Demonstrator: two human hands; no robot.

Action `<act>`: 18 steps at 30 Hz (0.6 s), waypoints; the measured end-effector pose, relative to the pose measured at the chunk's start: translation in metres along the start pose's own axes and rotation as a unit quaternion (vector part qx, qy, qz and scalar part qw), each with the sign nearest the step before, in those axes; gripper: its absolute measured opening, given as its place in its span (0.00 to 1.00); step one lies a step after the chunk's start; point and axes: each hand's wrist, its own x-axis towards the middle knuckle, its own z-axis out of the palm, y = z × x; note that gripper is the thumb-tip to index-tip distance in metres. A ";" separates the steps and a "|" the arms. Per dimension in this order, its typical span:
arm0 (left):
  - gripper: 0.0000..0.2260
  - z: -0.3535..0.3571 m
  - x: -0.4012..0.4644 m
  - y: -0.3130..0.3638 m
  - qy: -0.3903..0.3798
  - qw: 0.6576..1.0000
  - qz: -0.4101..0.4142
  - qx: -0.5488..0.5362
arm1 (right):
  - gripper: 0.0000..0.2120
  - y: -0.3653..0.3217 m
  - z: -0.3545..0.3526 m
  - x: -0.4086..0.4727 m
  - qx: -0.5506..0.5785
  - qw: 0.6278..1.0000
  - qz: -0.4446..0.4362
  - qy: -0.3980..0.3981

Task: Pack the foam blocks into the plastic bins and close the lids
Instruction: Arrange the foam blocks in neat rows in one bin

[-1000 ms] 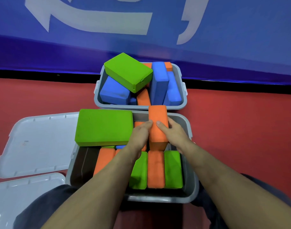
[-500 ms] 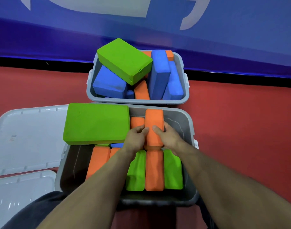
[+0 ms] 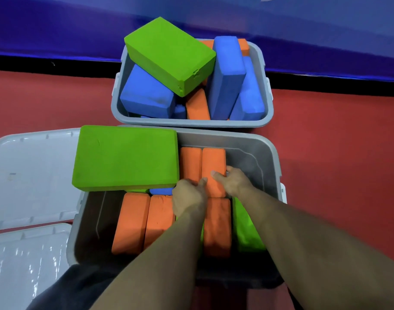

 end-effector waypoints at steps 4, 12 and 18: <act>0.19 0.001 -0.001 0.002 0.026 0.999 0.000 0.024 | 0.37 0.001 0.001 0.000 0.049 0.999 0.012 0.006; 0.16 -0.002 -0.004 -0.006 -0.045 0.997 0.015 -0.066 | 0.22 -0.010 -0.001 -0.011 0.028 0.999 0.034 0.013; 0.30 -0.041 -0.021 -0.015 -0.138 0.929 -0.108 -0.325 | 0.26 -0.029 -0.001 -0.034 0.049 0.997 0.056 -0.035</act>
